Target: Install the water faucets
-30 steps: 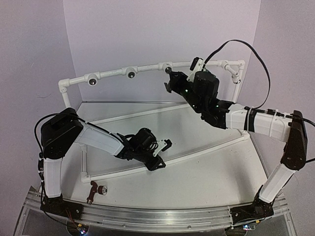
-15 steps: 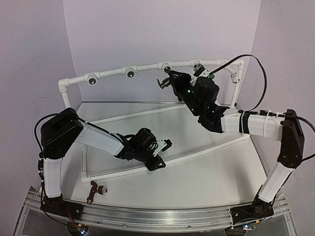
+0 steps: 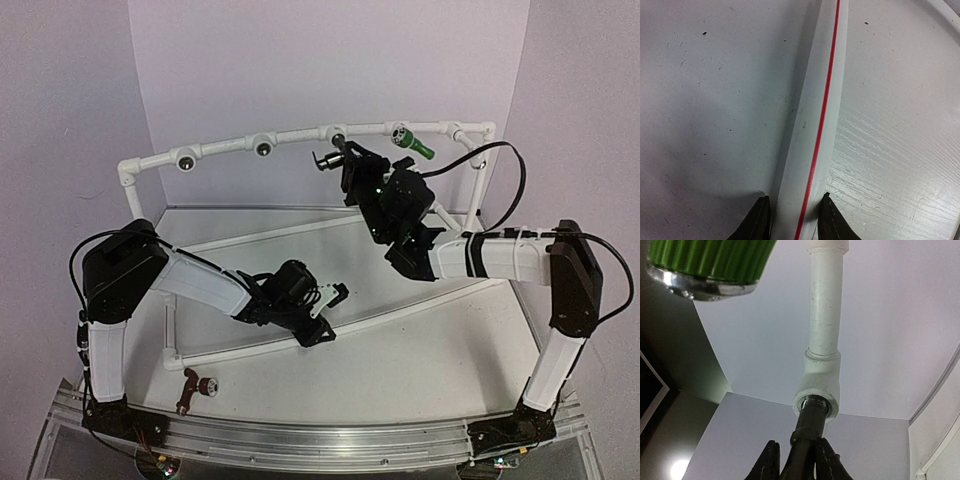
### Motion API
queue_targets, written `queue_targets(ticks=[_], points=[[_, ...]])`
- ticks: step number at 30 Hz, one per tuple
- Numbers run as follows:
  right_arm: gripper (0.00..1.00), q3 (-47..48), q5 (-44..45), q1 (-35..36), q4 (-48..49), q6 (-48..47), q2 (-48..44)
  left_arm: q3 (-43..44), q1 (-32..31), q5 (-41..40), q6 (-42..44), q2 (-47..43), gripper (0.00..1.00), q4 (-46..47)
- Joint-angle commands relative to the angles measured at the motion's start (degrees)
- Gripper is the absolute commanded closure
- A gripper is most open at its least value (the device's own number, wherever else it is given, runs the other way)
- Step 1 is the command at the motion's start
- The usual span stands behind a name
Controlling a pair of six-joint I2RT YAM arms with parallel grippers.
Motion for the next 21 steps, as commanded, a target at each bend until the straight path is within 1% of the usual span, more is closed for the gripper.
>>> queue_targets(ticks=[1,3,4,6,9,11,12,15,16,17,18,21], points=[[1.0,1.7,-2.6,0.5,-4.2,-0.5,0.4,-4.2,-3.1,3.5,-7.4,6.6,0.93,-14.5],[0.99,1.5,-1.9,1.1,-7.9,-5.8,-1.1,-4.3,-3.1,3.2,-7.6,6.5,0.93,-14.5],[0.95,0.8,-1.5,1.5,-8.5,-8.4,-1.9,-4.3,-3.1,3.0,-7.8,6.4,0.93,-14.4],[0.8,-0.8,-1.1,2.0,-8.7,-11.3,-3.1,-4.3,-3.0,2.7,-8.1,6.5,0.93,-14.4],[0.68,-3.1,-1.2,2.3,-8.9,-12.6,-4.2,-4.2,-2.7,2.8,-8.3,6.5,0.93,-14.3],[0.57,-4.3,-1.5,2.4,-8.5,-13.7,-4.9,-4.2,-2.6,2.9,-8.3,6.7,0.93,-14.3],[0.51,-4.9,-1.6,2.5,-8.0,-14.4,-5.3,-4.2,-2.6,2.9,-8.3,6.8,0.93,-14.3],[0.21,-6.7,-1.7,3.1,-7.0,-17.3,-6.9,-4.3,-2.6,2.8,-8.1,6.8,0.93,-14.3],[0.13,-7.5,-1.9,3.4,-7.0,-18.0,-7.6,-4.3,-2.6,2.8,-8.1,6.8,0.94,-14.3],[0.06,-8.3,-2.0,3.7,-7.2,-18.9,-8.5,-4.3,-2.6,2.7,-8.1,6.8,0.94,-14.3],[0.02,-9.1,-2.2,4.1,-7.6,-19.7,-9.5,-4.3,-2.5,2.7,-8.1,6.7,0.94,-14.3],[0.02,-12.4,-3.2,5.1,-9.4,-21.6,-12.9,-4.4,-2.4,2.6,-8.1,6.7,0.94,-14.3]])
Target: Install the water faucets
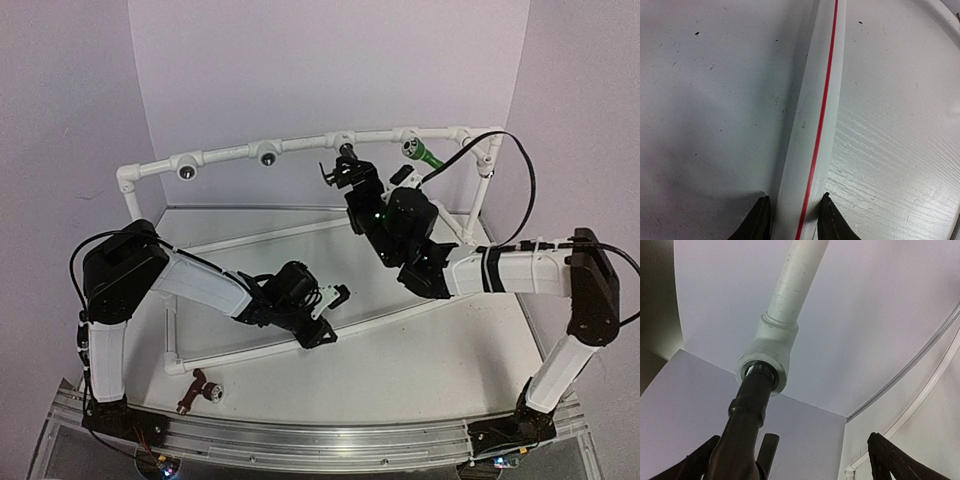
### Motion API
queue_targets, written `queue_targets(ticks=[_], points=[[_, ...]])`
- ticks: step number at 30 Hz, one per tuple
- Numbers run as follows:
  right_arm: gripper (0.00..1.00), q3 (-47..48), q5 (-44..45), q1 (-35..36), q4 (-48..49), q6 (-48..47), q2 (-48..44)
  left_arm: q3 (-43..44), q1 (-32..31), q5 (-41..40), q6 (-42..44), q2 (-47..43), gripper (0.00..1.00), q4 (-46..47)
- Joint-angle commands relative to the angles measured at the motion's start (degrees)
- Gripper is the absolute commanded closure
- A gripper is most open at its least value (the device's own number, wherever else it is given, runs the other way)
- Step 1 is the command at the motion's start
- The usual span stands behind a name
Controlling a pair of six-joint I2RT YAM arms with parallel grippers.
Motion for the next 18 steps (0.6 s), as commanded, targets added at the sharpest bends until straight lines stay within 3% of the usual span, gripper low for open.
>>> queue_targets(ticks=[1,5,9,13,18], points=[[0.02,-4.0,-2.9,2.6,-2.6,-6.5,-7.4,-4.4,-2.0,2.2,-7.4,6.6,0.94,-14.4],[0.02,-6.8,-4.2,5.1,-12.0,-11.8,-13.2,-4.3,-1.8,2.4,-7.4,6.9,0.94,-14.3],[0.02,-6.6,-6.0,7.2,-26.1,-25.4,-19.0,-4.1,-1.8,2.6,-7.3,7.0,0.94,-14.3],[0.02,-1.5,-10.0,8.4,-43.8,-47.2,-21.4,-4.0,-1.8,2.4,-7.2,7.0,0.93,-14.3],[0.03,8.9,1.2,12.8,-63.6,-80.9,-20.2,-4.0,-1.7,2.7,-7.0,7.0,0.93,-14.3]])
